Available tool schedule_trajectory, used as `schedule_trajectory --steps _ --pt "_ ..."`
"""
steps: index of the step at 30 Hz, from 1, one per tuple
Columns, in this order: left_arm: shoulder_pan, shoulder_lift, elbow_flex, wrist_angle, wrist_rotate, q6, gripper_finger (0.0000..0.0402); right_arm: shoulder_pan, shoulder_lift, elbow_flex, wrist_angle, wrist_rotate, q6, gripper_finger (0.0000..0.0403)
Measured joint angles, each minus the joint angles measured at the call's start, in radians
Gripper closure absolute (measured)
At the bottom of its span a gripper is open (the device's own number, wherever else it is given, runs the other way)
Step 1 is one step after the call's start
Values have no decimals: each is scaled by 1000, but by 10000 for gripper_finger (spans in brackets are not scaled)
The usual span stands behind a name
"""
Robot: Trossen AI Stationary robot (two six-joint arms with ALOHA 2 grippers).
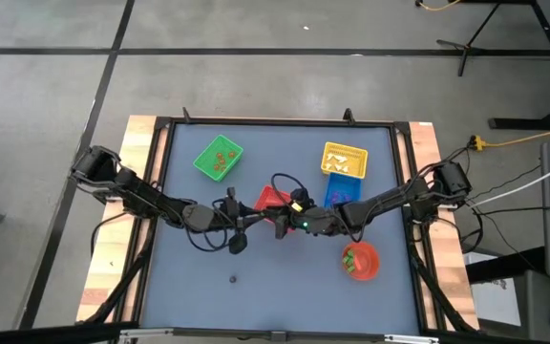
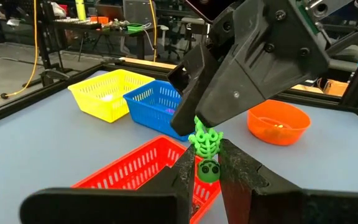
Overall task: Sort Halloween decoration
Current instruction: Put the green skeleton toy into the orange bin
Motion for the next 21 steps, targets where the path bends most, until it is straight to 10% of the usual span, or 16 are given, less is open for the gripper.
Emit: schedule_trajectory --steps 21 --pt "0 0 0 -2 0 0 358 0 0 0 -1 -2 -1 369"
